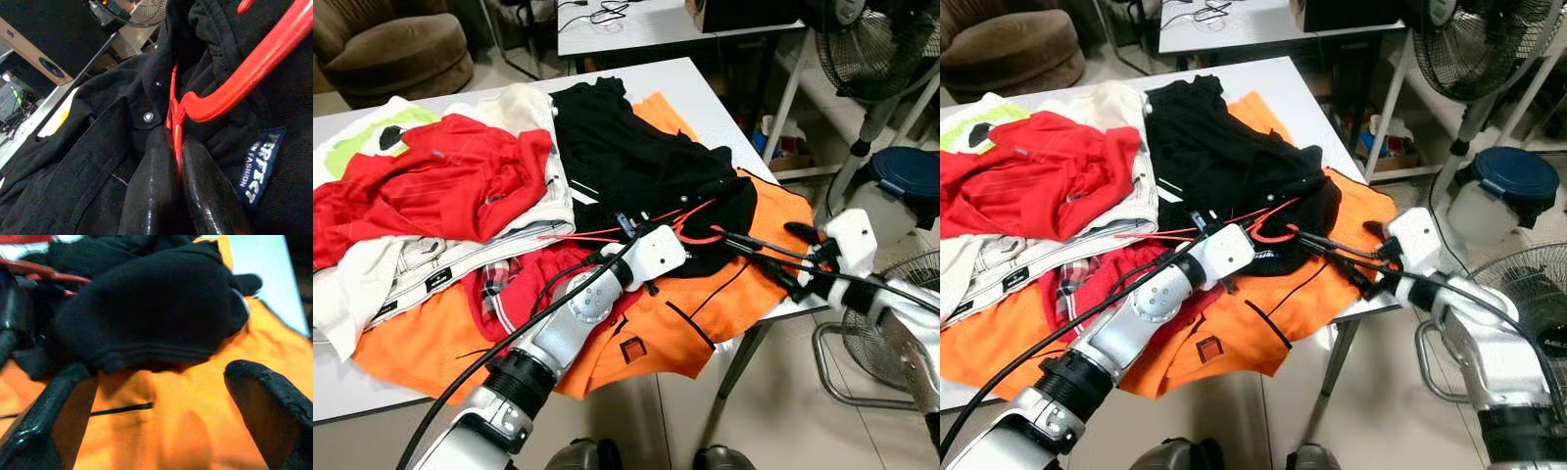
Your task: Hang hanger
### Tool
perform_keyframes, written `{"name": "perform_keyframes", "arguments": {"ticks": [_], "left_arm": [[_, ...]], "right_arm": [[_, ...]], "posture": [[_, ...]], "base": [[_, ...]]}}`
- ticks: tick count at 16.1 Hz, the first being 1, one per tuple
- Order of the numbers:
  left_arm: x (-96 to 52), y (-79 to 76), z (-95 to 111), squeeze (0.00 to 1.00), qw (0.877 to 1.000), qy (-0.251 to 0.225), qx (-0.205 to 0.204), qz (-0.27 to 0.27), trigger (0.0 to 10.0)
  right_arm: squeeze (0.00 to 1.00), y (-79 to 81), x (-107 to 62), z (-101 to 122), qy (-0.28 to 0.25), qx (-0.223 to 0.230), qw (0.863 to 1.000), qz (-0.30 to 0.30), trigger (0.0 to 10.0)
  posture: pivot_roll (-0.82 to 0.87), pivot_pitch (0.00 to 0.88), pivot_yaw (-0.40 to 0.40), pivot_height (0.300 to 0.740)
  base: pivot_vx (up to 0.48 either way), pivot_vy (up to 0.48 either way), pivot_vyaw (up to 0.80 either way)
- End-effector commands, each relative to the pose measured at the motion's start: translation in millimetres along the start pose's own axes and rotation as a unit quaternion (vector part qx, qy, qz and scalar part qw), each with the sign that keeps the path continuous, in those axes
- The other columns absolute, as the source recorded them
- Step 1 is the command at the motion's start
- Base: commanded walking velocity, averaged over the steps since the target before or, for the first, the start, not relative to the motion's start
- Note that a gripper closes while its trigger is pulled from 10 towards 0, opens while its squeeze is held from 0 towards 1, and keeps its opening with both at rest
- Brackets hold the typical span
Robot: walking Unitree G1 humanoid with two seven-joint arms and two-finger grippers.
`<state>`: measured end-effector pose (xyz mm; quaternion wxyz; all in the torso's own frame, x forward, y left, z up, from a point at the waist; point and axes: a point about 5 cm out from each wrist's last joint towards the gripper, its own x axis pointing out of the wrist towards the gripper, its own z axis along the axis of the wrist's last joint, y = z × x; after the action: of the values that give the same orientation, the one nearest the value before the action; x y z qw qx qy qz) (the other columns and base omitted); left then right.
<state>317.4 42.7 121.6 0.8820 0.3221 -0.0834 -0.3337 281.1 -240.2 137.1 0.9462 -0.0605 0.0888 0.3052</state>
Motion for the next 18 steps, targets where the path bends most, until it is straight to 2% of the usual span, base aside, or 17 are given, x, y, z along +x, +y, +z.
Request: {"name": "perform_keyframes", "arguments": {"ticks": [1,2,5,7,11,12,14,16,17,18], "left_arm": [[-11.4,8.1,-28,0.00,0.998,0.066,-0.013,0.018,10.0],[-10.2,7.6,-27,0.00,0.998,0.065,-0.013,0.016,10.0],[-9.9,7.0,-27,0.00,0.998,0.064,-0.013,0.015,10.0],[-10.3,6.7,-27,0.00,0.998,0.064,-0.012,0.015,10.0],[-11.7,6.9,-28,0.00,0.998,0.065,-0.012,0.017,10.0],[-11.8,6.6,-27,0.00,0.998,0.065,-0.012,0.017,10.0],[-11.7,6.3,-27,0.00,0.998,0.064,-0.013,0.016,10.0],[-11.2,5.8,-26,0.00,0.998,0.063,-0.013,0.014,10.0],[-11.0,5.7,-25,0.00,0.998,0.061,-0.014,0.014,10.0],[-10.9,5.7,-25,0.00,0.998,0.061,-0.014,0.014,10.0]], "right_arm": [[0.00,-9.0,-14.1,14,-0.033,0.037,0.999,-0.003,10.0],[0.00,-13.5,-15.1,19,-0.068,0.098,0.993,-0.019,10.0],[0.00,-18.3,-15.2,22,-0.095,0.140,0.985,-0.041,10.0],[0.00,-20.3,-15.8,22,-0.097,0.154,0.982,-0.044,10.0],[0.00,-13.6,-10.1,11,-0.047,0.114,0.991,-0.045,10.0],[0.00,-13.7,-8.5,10,-0.044,0.119,0.991,-0.049,10.0],[0.00,-18.9,-3.2,13,-0.052,0.141,0.986,-0.074,10.0],[0.00,-31.1,6.4,10,-0.054,0.167,0.976,-0.132,10.0],[0.00,-36.3,12.9,8,-0.064,0.214,0.963,-0.153,10.0],[0.00,-37.3,15.1,9,-0.070,0.222,0.960,-0.155,10.0]], "posture": [[-0.16,0.094,0.118,0.740],[-0.16,0.095,0.118,0.740],[-0.16,0.096,0.119,0.740],[-0.16,0.096,0.119,0.740],[-0.15,0.099,0.116,0.740],[-0.15,0.099,0.116,0.740],[-0.16,0.100,0.118,0.740],[-0.16,0.102,0.118,0.740],[-0.15,0.104,0.120,0.740],[-0.15,0.104,0.120,0.740]], "base": [[0.000,0.000,0.00],[0.000,0.000,0.00],[0.000,0.000,0.00],[0.000,0.000,0.00],[0.000,0.000,0.00],[0.000,0.000,0.00],[0.000,0.000,0.00],[0.000,0.000,0.00],[0.000,0.000,0.00],[0.000,0.000,0.00]]}}
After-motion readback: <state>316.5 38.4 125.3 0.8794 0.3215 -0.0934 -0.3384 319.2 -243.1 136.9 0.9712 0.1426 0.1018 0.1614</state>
